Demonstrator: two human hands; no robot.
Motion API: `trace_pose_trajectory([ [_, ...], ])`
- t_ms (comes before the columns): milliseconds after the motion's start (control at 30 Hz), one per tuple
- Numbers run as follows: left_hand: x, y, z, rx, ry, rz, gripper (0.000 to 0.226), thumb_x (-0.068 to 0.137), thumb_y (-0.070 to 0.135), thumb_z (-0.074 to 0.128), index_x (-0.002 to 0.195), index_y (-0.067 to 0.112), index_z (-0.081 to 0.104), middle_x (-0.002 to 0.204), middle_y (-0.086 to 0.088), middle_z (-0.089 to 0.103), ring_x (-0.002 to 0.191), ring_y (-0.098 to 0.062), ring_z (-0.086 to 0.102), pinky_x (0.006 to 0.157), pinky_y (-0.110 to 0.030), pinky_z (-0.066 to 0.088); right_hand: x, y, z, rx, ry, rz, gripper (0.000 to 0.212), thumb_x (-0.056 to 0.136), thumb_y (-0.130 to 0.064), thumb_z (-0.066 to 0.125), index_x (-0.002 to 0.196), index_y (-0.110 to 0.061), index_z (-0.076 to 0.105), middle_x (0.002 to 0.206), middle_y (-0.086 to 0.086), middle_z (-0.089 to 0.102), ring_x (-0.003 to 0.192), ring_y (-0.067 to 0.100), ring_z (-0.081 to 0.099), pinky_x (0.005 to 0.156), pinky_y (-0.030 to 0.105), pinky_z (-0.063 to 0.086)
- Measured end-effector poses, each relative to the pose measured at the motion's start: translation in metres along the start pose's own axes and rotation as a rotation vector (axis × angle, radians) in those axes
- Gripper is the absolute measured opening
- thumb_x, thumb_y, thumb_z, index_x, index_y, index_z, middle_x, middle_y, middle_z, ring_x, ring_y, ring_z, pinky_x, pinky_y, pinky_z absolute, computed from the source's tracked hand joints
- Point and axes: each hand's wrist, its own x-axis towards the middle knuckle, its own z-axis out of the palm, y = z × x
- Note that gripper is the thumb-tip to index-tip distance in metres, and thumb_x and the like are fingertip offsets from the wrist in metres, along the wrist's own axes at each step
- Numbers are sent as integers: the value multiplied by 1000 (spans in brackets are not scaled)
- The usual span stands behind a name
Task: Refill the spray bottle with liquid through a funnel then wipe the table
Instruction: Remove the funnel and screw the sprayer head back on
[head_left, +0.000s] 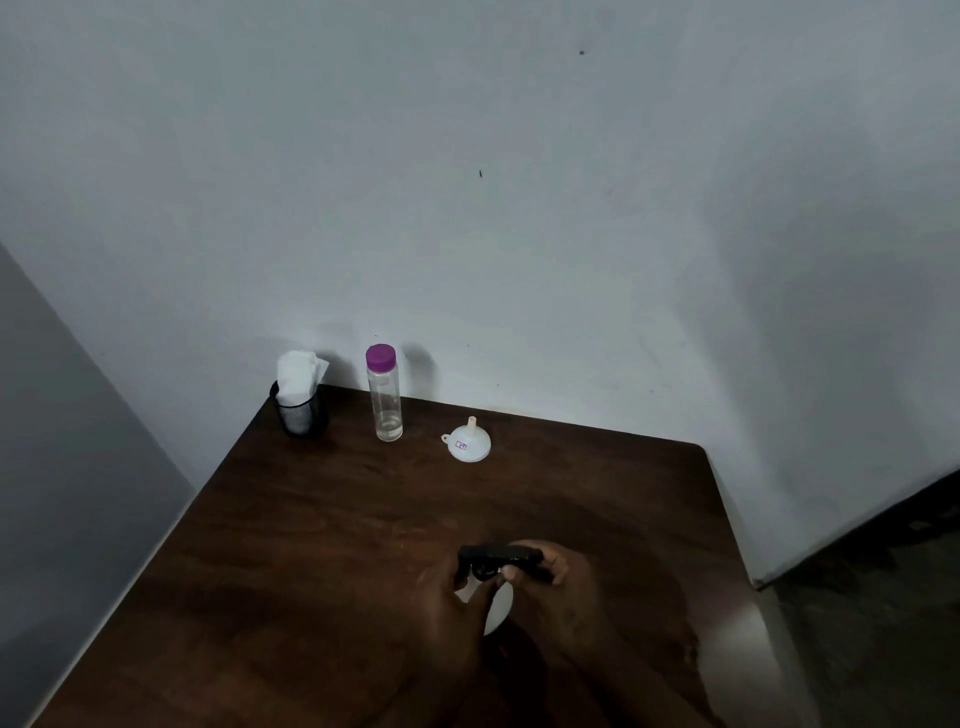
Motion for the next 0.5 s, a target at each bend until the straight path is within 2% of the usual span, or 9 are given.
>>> trace_pose_trajectory([
  [100,-7,-1,6,24,19,3,24,75,40,84,91,27,72,84,17,66,85,-3,63,74,-17,45,1,1,-1,10,-20,20,24,86,-11,75,104,-26,74,103,-12,75,99,6,70,86,26,56],
  [267,-6,2,-2,38,-12,62,19,79,32,82,95,34,71,86,19,65,90,3,60,66,-12,41,3,-1,-3,-2,-42,29,23,86,-10,74,103,-26,74,101,-16,75,97,3,70,81,20,54],
  [367,-4,3,-5,-5,-49,78,20,81,29,82,96,36,71,92,18,68,95,7,58,67,-9,46,4,-1,-3,-13,-44,19,23,87,-11,74,104,-27,75,102,-12,75,98,5,70,84,23,55],
  [433,-1,2,-9,-26,-88,101,21,82,29,80,95,42,70,95,18,70,96,4,60,72,-7,46,5,-3,-3,-1,-46,8,23,86,-10,74,102,-26,75,102,-10,76,98,7,70,85,24,55],
  [500,3,-3,-10,-5,-126,156,17,85,33,77,97,44,70,100,20,70,101,2,61,76,-10,48,6,-4,-3,1,-55,14,23,86,-10,75,102,-26,75,101,-11,76,98,6,70,85,23,55],
])
